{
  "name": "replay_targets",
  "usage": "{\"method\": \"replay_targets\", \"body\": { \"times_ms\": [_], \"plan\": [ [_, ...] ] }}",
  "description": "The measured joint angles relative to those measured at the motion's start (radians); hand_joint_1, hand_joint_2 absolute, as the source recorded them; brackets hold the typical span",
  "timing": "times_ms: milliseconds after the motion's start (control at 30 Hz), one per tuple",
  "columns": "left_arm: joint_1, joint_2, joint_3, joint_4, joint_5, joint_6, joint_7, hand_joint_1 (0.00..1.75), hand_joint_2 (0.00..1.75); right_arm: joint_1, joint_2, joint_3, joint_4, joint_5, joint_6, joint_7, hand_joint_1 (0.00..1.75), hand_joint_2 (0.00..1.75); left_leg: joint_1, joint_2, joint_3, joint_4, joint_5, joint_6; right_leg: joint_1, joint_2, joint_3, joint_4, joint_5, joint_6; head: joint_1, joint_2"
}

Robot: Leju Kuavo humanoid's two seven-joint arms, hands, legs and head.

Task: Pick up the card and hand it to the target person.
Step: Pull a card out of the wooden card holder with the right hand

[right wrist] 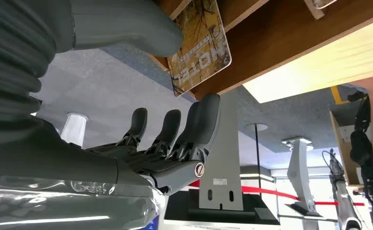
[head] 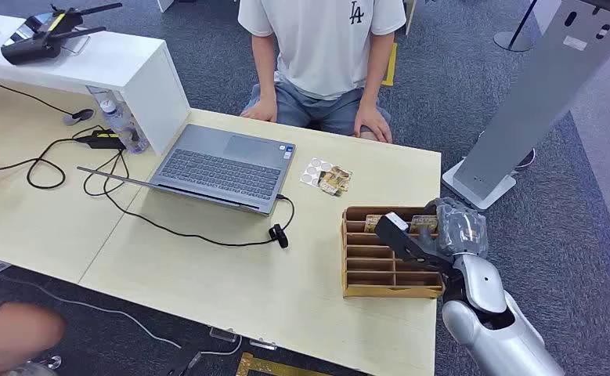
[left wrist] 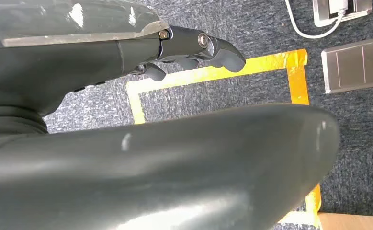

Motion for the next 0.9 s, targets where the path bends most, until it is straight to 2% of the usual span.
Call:
{"method": "replay_targets", "body": {
  "times_ms": [333, 633, 833, 900],
  "plan": [
    [0.000, 0.000, -0.006, 0.000, -0.001, -0.004, 0.000, 0.00, 0.00, -0.008, -0.001, 0.000, 0.027, -0.015, -0.003, 0.014, 0.86, 1.75, 0.000, 0.000, 0.000, 0.000, 0.000, 0.000, 0.000, 0.000, 0.000, 0.000, 0.000, 0.000, 0.000, 0.000],
    [0.000, 0.000, -0.011, 0.000, -0.001, -0.004, 0.000, 0.00, 0.00, -0.007, -0.005, 0.000, 0.030, -0.015, -0.003, 0.016, 0.92, 1.75, 0.000, 0.000, 0.001, 0.000, 0.000, 0.000, 0.000, 0.000, 0.000, 0.000, 0.000, 0.000, 0.000, 0.000],
    [0.000, 0.000, -0.012, 0.000, -0.001, -0.005, 0.000, 0.00, 0.00, -0.004, -0.005, 0.000, 0.032, -0.015, -0.002, 0.018, 1.30, 1.75, 0.000, 0.000, 0.001, 0.000, 0.000, 0.000, 0.000, 0.000, 0.000, 0.000, 0.000, 0.000, 0.000, 0.000],
    [0.000, 0.000, -0.012, 0.000, -0.001, -0.004, 0.000, 0.00, 0.00, -0.001, -0.005, 0.000, 0.032, -0.015, -0.002, 0.019, 1.34, 1.75, 0.000, 0.000, 0.001, 0.000, 0.000, 0.000, 0.000, 0.000, 0.000, 0.000, 0.000, 0.000, 0.000, 0.000]
  ]
}}
